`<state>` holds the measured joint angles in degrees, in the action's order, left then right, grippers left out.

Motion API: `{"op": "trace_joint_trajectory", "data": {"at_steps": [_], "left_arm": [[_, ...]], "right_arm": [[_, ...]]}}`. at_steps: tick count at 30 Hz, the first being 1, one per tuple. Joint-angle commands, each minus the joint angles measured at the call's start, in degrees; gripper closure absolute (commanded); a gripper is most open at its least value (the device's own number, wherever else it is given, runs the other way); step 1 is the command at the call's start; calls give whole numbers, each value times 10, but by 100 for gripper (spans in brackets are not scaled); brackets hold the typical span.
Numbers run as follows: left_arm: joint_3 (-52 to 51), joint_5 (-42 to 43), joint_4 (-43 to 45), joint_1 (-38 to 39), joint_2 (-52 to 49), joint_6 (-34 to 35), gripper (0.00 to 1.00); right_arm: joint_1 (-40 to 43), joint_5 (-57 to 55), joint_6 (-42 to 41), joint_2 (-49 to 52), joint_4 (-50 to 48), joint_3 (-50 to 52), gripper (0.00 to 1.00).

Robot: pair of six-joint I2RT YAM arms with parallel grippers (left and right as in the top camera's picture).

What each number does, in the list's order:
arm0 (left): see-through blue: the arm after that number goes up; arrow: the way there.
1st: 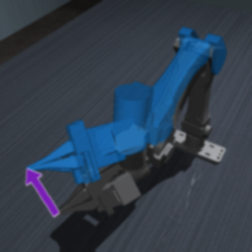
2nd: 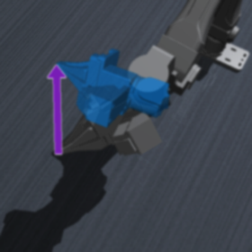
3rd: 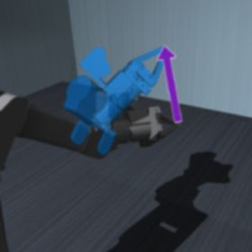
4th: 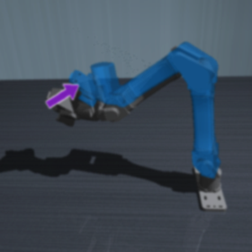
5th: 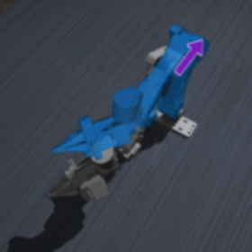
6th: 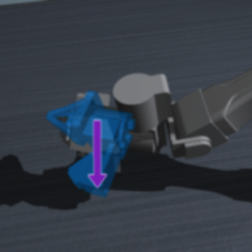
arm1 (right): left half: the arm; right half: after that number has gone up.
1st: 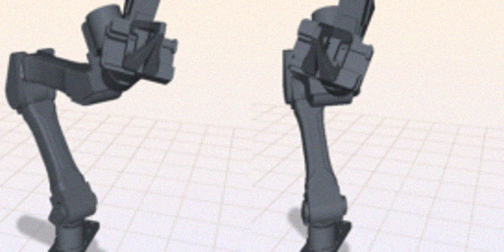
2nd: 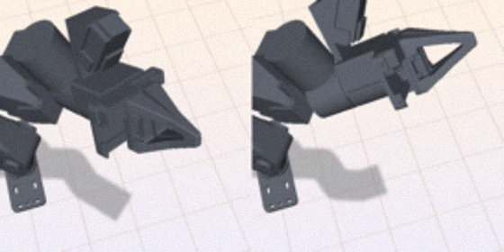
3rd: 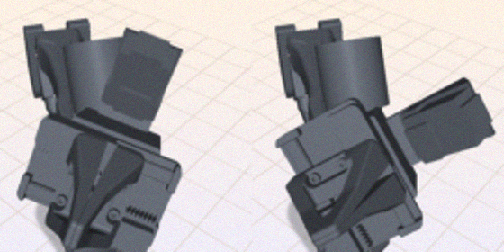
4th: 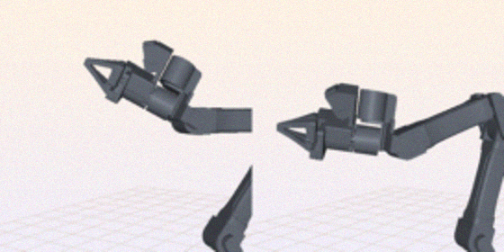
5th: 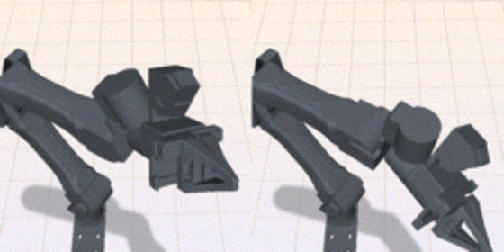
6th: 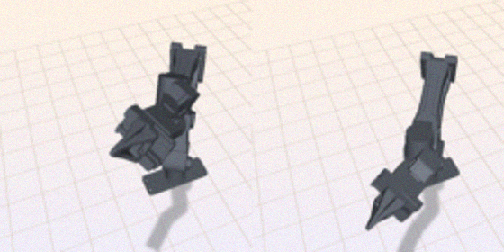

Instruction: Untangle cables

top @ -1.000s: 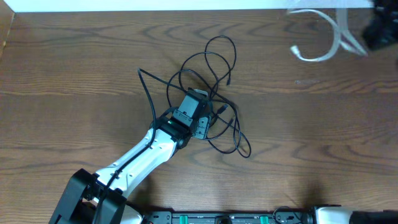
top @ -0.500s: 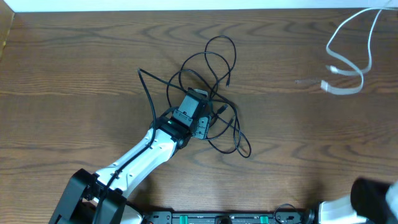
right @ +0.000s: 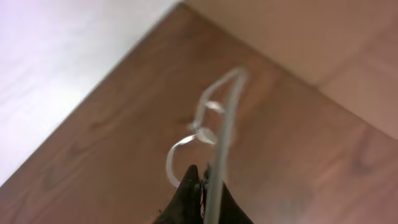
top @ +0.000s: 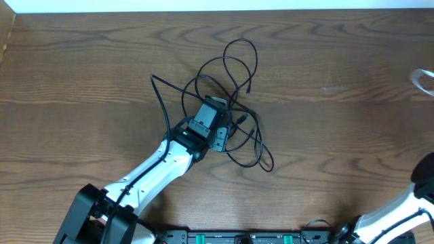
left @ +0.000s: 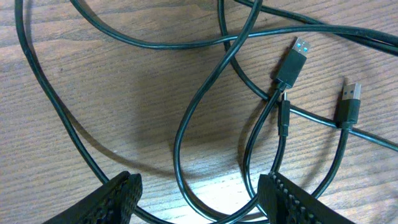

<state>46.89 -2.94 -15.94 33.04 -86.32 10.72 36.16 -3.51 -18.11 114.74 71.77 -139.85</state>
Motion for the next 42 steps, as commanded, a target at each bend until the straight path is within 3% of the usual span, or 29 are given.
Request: {"op": "trace_joint_trajectory", "data": {"at_steps": [1,9,16,19,28,35,36,38,39,40,42], "left_arm": [[2,-7,0,-2,-5,5,34],[2,-6,-2,-2,-5,6,34],[2,0,-2,-2,-5,6,34],[2,0,-2,-2,-5,6,34],[2,0,-3,-2,-5,6,34],[2,10,-3,-2,-5,6,34],[2,10,-3,-2,-5,6,34],[2,10,-3,-2,-5,6,34],[2,10,-3,-2,-5,6,34],[2,10,-3,-2,-5,6,34],[2,10,-3,-2,-5,6,34]], "right_arm": [[73,-8,-61,11,14,-2,99],[173,121,-45,49,4,2,99],[171,296,27,115,-54,2,99],[153,291,50,131,-68,2,99],[100,8,18,192,-25,2,99],[106,-11,14,249,19,2,98],[108,-10,14,251,21,2,86],[112,8,15,255,23,2,31],[114,21,15,255,22,2,14],[115,38,16,255,22,2,1],[116,76,31,254,22,1,1]]}}
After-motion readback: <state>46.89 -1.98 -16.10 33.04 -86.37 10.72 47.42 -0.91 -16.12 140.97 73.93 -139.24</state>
